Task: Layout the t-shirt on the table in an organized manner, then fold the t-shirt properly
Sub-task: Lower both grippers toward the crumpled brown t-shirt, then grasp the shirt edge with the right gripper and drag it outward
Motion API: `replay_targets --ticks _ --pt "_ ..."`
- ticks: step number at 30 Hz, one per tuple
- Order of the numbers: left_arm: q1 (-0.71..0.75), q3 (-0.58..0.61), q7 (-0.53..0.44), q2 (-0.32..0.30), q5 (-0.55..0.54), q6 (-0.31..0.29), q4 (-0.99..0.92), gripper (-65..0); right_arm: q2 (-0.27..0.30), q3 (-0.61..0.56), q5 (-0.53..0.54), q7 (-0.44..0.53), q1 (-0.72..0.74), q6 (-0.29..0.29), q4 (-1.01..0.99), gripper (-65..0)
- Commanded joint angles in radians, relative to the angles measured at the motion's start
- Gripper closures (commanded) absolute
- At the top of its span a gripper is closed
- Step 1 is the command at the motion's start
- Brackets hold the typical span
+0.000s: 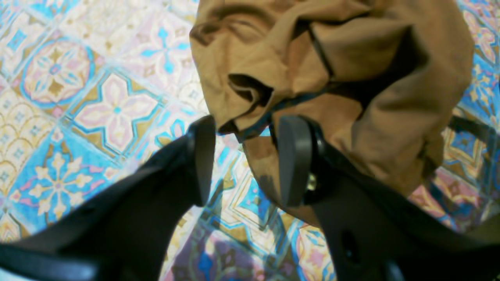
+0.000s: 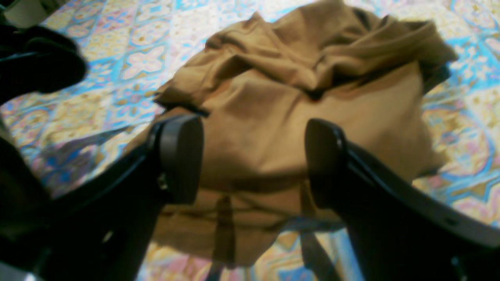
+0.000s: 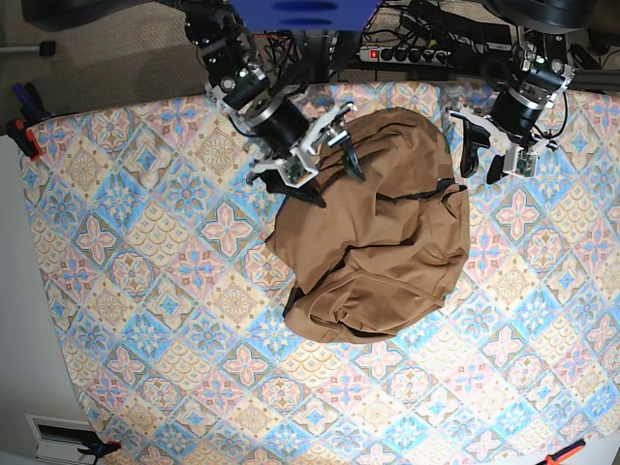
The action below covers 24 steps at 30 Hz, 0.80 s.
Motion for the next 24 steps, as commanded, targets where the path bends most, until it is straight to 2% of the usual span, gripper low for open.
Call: replay_targets --ticks 1,9,16,24 --pt "0.002 -0.008 -0.024 -0.01 -0.006 0.002 0.016 -25.9 -0.005 -0.012 0.008 0.01 0.017 0.005 0.013 -39.8" --pt "0.001 -0.006 -0.024 0.024 -0.006 0.002 0.016 -25.9 -0.006 -0.03 0.009 -0.038 0.18 0.003 -0.01 -39.8" --pt "-0.001 -0.003 -0.024 0.024 -0.006 0.002 0.003 -25.9 -0.006 -0.033 0.009 -0.034 0.185 0.003 -0.11 -39.8" --pt "-0.001 -0.003 -0.024 0.024 -0.006 0.002 0.002 -25.9 -0.006 -0.115 0.009 -0.031 0.185 0.003 -0.214 -39.7"
